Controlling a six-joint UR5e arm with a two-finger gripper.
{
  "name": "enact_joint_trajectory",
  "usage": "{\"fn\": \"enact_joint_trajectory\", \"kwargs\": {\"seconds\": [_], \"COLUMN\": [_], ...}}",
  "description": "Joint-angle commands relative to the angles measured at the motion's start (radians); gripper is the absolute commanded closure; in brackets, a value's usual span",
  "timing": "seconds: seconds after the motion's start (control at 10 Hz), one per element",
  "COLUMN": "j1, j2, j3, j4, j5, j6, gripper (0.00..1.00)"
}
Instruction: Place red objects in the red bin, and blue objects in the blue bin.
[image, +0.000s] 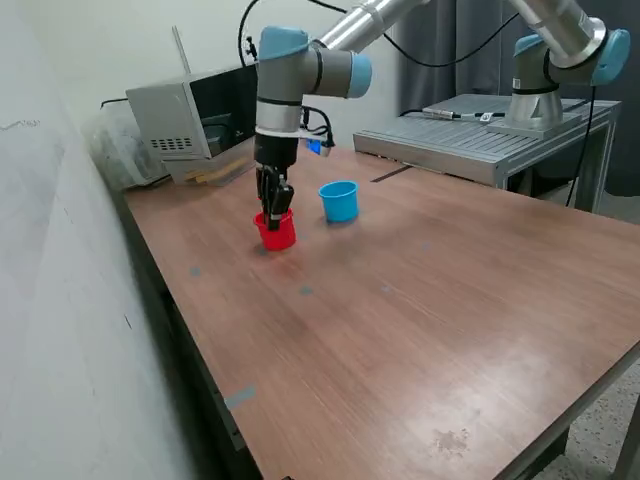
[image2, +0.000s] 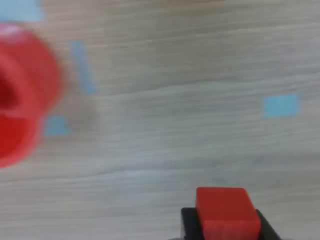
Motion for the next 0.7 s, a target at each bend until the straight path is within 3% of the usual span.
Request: {"fn": "enact_joint_trajectory", "kwargs": {"seconds": [0.0,0.2,0.6], "j1": [-0.148,-0.188,-0.191], "j2": [-0.072,-0.071,-0.058], "j3": [0.081,0.101,0.116], "j4": [0.009,0.008,0.005], "j5": [-0.001,0.000,0.003], "j6": [-0.025,-0.043,-0.048], "gripper": [1.00,1.00,1.00]}}
